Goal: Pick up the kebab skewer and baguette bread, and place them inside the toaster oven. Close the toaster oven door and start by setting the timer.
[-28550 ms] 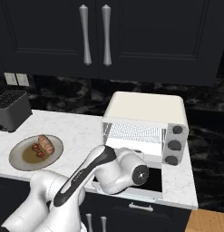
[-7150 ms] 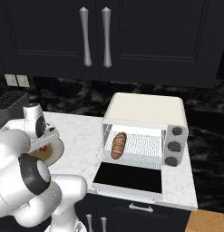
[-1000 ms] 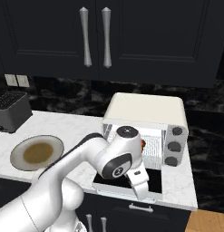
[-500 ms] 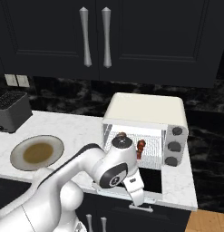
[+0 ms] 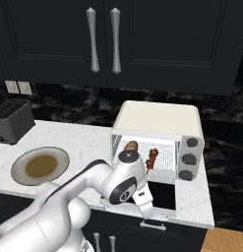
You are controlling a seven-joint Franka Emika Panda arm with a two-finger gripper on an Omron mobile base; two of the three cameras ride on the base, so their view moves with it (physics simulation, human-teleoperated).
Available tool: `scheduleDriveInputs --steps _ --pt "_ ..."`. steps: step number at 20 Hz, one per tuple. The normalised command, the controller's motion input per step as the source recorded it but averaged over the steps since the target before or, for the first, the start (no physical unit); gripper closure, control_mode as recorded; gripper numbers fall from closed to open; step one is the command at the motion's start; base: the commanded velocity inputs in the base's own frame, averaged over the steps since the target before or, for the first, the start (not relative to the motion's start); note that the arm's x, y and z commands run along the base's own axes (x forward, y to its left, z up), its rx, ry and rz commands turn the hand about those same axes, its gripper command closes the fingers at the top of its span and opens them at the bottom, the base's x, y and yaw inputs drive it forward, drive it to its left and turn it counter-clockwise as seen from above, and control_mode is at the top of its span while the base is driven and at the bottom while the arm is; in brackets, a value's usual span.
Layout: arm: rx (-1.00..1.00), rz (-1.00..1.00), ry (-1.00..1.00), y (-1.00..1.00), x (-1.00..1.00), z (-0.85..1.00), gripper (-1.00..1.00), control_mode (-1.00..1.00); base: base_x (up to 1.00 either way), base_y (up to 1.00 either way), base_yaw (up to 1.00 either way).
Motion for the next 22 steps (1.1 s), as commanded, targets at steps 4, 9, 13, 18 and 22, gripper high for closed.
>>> scheduleDriveInputs --steps 4,9,13,18,22 --pt "0.00 0.00 0.00 0.00 0.38 -0.14 -1.00 -1.00 0.00 0.00 0.00" --pt "0.00 0.00 -0.01 0.00 0.33 -0.02 -1.00 -1.00 0.00 0.00 0.00" --pt "0.00 0.00 -0.06 0.00 0.26 0.00 -1.00 -1.00 0.00 0.00 0.00" --pt "0.02 -0.03 -0.06 0.00 0.31 0.00 -1.00 -1.00 0.00 0.00 0.00" --pt "0.03 -0.05 -0.09 0.00 0.33 0.01 -1.00 -1.00 0.00 0.00 0.00"
